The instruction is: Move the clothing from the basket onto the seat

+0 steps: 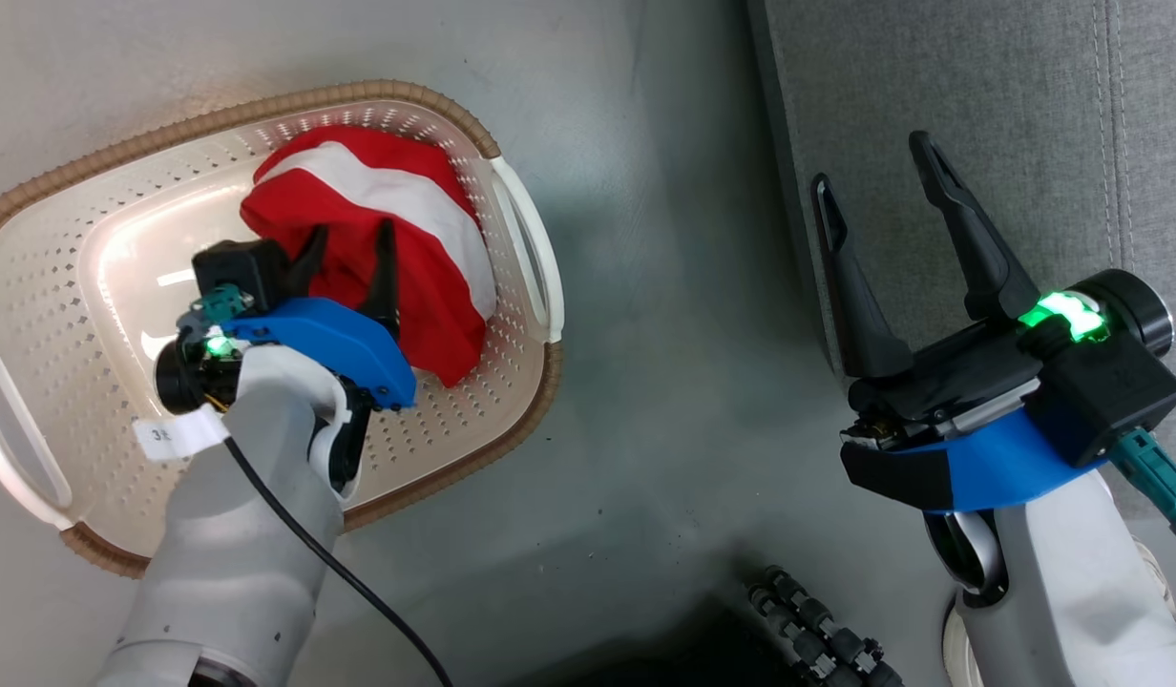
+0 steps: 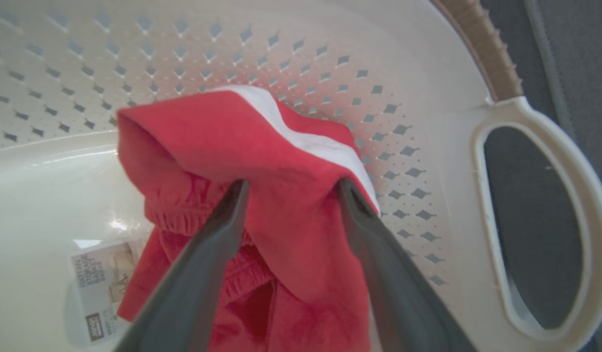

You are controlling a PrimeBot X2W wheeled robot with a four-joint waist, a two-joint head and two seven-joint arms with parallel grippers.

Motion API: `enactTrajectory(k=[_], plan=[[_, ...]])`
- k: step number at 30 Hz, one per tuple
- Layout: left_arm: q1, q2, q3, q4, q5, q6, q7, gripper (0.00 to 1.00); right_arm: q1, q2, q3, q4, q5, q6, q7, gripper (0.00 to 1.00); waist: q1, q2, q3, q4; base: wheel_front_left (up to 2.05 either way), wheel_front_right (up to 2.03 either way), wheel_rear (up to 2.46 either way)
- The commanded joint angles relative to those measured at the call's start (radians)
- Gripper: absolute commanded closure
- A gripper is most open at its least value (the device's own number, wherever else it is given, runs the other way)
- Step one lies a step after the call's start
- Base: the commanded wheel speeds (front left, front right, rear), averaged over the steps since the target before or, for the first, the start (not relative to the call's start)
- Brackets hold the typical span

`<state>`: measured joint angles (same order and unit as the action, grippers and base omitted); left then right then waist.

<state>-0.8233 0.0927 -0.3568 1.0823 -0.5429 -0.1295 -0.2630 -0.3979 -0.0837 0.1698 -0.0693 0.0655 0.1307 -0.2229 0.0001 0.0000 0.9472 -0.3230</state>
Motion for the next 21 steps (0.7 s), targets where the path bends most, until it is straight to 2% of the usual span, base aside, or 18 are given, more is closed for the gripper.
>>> enactTrajectory(k=[1, 7, 11, 16, 20, 21], plan=[[-0.021, 0.003, 0.008, 0.005, -0.003, 0.003, -0.003, 0.00, -0.009, 0.007, 0.001, 0.003, 0.006, 0.000, -0.008, 0.00, -0.0001, 0.0000, 0.001, -0.001, 0.00, 0.00, 0.00], [-0.065, -0.011, 0.035, 0.092, -0.021, 0.075, -0.003, 0.00, -0.008, 0.010, 0.006, 0.006, 0.005, 0.000, -0.011, 0.00, -0.0001, 0.0000, 0.003, -0.007, 0.00, 0.00, 0.00], [-0.086, -0.014, 0.048, 0.105, -0.030, 0.094, -0.003, 0.00, -0.003, 0.010, 0.003, -0.001, 0.002, 0.000, -0.010, 0.00, -0.0001, 0.0000, 0.010, -0.006, 0.00, 0.00, 0.00], [-0.094, -0.011, 0.063, 0.113, -0.035, 0.093, -0.003, 0.00, 0.002, 0.012, 0.006, -0.005, 0.001, 0.000, -0.011, 0.00, -0.0001, 0.0000, 0.017, -0.006, 0.00, 0.00, 0.00], [-0.103, -0.009, 0.059, 0.119, -0.031, 0.069, -0.003, 0.00, 0.004, 0.014, 0.009, -0.007, 0.006, 0.000, -0.012, 0.00, -0.0001, 0.0000, 0.021, -0.007, 0.00, 0.00, 0.00], [-0.103, -0.009, 0.053, 0.122, -0.027, 0.063, -0.003, 0.46, 0.004, 0.015, 0.010, -0.007, 0.007, 0.000, -0.012, 0.00, -0.0001, 0.0000, 0.021, -0.007, 0.00, 0.00, 0.00]])
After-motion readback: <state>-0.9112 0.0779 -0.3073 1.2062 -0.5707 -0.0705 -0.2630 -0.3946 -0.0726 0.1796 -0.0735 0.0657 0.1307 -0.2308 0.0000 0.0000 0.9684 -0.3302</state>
